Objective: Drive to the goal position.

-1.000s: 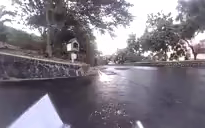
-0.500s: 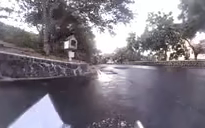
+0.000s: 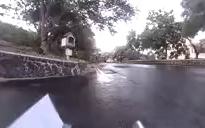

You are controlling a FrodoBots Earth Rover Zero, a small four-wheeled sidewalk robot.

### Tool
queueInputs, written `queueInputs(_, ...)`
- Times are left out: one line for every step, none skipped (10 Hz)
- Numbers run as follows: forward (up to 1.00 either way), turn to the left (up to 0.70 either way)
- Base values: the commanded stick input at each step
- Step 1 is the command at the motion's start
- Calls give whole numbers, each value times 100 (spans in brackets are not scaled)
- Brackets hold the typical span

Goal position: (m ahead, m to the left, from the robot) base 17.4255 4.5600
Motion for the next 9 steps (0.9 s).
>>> queueInputs(50, 0)
queueInputs(50, 0)
queueInputs(50, 0)
queueInputs(50, 0)
queueInputs(50, 0)
queueInputs(50, 0)
queueInputs(50, 0)
queueInputs(50, 0)
queueInputs(50, 0)
